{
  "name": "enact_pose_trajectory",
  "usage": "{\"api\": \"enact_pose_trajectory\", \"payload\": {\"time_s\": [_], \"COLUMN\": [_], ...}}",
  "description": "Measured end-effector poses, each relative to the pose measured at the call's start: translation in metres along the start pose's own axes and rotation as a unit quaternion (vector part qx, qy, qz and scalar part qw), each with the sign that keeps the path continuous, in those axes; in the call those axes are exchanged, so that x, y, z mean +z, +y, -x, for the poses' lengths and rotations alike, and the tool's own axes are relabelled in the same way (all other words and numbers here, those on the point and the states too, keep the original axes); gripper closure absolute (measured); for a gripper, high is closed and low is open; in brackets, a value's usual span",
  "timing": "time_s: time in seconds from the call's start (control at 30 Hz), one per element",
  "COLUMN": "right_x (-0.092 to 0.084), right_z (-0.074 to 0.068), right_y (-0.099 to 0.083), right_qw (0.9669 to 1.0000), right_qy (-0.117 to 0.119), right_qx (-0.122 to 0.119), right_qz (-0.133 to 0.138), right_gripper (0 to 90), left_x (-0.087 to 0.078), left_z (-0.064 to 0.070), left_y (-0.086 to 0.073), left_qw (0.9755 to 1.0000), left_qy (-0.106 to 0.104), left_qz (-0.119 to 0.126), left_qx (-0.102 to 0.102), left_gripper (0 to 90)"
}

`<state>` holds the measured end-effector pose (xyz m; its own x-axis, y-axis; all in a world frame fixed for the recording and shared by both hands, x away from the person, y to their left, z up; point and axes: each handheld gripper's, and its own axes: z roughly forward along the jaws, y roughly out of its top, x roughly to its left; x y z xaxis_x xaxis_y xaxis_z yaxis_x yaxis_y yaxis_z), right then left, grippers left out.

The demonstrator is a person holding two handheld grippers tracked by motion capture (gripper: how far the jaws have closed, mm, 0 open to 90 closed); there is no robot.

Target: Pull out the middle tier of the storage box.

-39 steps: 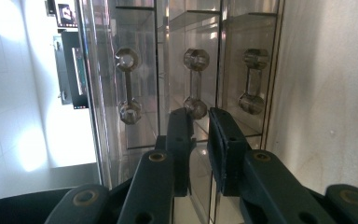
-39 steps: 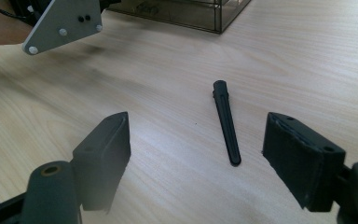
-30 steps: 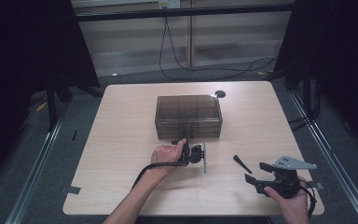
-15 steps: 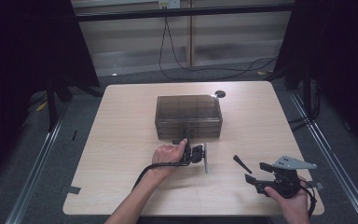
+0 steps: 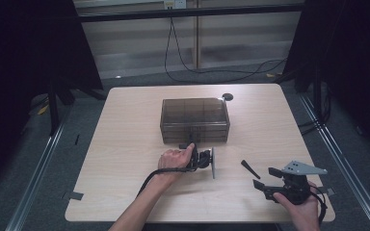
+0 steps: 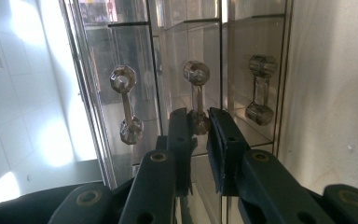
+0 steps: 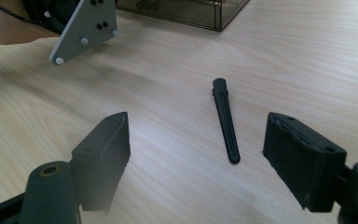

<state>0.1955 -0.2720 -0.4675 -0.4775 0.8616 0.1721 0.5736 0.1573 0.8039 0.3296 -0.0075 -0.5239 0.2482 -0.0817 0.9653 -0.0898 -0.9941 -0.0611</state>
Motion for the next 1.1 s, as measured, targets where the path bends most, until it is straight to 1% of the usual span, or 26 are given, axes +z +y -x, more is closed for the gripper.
{"api": "enact_pose_trajectory", "payload": {"time_s": [0.1, 0.2, 0.3, 0.37, 0.43, 0.5, 0.6, 0.73, 0.77, 0.8, 0.83, 0.9, 1.0, 1.03, 1.1], "right_x": [0.0, 0.0, 0.0, 0.0, 0.0, 0.0, 0.0, 0.001, 0.001, 0.0, 0.001, 0.0, 0.001, 0.001, 0.001], "right_z": [0.0, 0.001, 0.0, 0.0, 0.0, 0.0, 0.0, 0.0, 0.0, 0.0, 0.0, 0.0, 0.0, 0.0, 0.0], "right_y": [0.0, 0.0, 0.0, 0.0, 0.0, 0.0, 0.0, 0.0, 0.0, 0.0, 0.0, 0.0, 0.0, 0.0, 0.0], "right_qw": [1.0, 1.0, 1.0, 1.0, 1.0, 1.0, 1.0, 1.0, 1.0, 1.0, 1.0, 1.0, 1.0, 1.0, 1.0], "right_qy": [0.001, 0.001, 0.001, 0.0, 0.0, 0.0, 0.0, -0.001, 0.0, 0.0, 0.0, 0.0, 0.0, 0.0, 0.0], "right_qx": [0.0, 0.0, 0.0, -0.001, -0.001, 0.0, 0.0, -0.001, 0.0, 0.0, 0.0, 0.0, 0.0, 0.0, 0.0], "right_qz": [0.0, 0.0, -0.001, -0.002, -0.002, -0.002, -0.002, -0.001, -0.002, -0.002, -0.002, -0.002, -0.003, -0.001, -0.001], "right_gripper": [22.8, 22.8, 22.8, 22.7, 22.7, 22.6, 22.6, 22.6, 22.6, 22.6, 22.6, 22.6, 22.6, 22.6, 22.6], "left_x": [-0.001, -0.001, -0.002, -0.003, -0.004, -0.004, -0.005, -0.007, -0.008, -0.009, -0.009, -0.011, -0.012, -0.013, -0.015], "left_z": [0.0, 0.0, 0.0, 0.0, 0.0, 0.001, 0.001, 0.001, 0.002, 0.002, 0.002, 0.001, 0.002, 0.002, 0.002], "left_y": [0.0, 0.0, 0.0, 0.001, 0.001, 0.001, 0.001, 0.0, 0.0, 0.0, 0.0, 0.001, 0.0, 0.0, 0.0], "left_qw": [1.0, 1.0, 1.0, 1.0, 1.0, 1.0, 1.0, 1.0, 1.0, 1.0, 1.0, 1.0, 1.0, 1.0, 1.0], "left_qy": [0.001, 0.0, 0.001, -0.003, -0.002, 0.001, 0.002, 0.0, -0.004, 0.002, 0.002, -0.003, -0.003, -0.004, -0.002], "left_qz": [0.0, -0.001, -0.002, -0.007, -0.007, 0.0, -0.001, 0.0, 0.0, 0.001, 0.002, -0.003, 0.0, -0.004, -0.004], "left_qx": [-0.003, -0.001, -0.006, -0.002, -0.001, -0.004, -0.004, -0.002, -0.007, -0.004, -0.002, -0.003, -0.004, -0.004, -0.003], "left_gripper": [80.4, 80.5, 80.5, 80.5, 80.6, 80.6, 80.6, 80.6, 80.6, 80.6, 80.6, 80.6, 80.6, 80.6, 80.6]}}
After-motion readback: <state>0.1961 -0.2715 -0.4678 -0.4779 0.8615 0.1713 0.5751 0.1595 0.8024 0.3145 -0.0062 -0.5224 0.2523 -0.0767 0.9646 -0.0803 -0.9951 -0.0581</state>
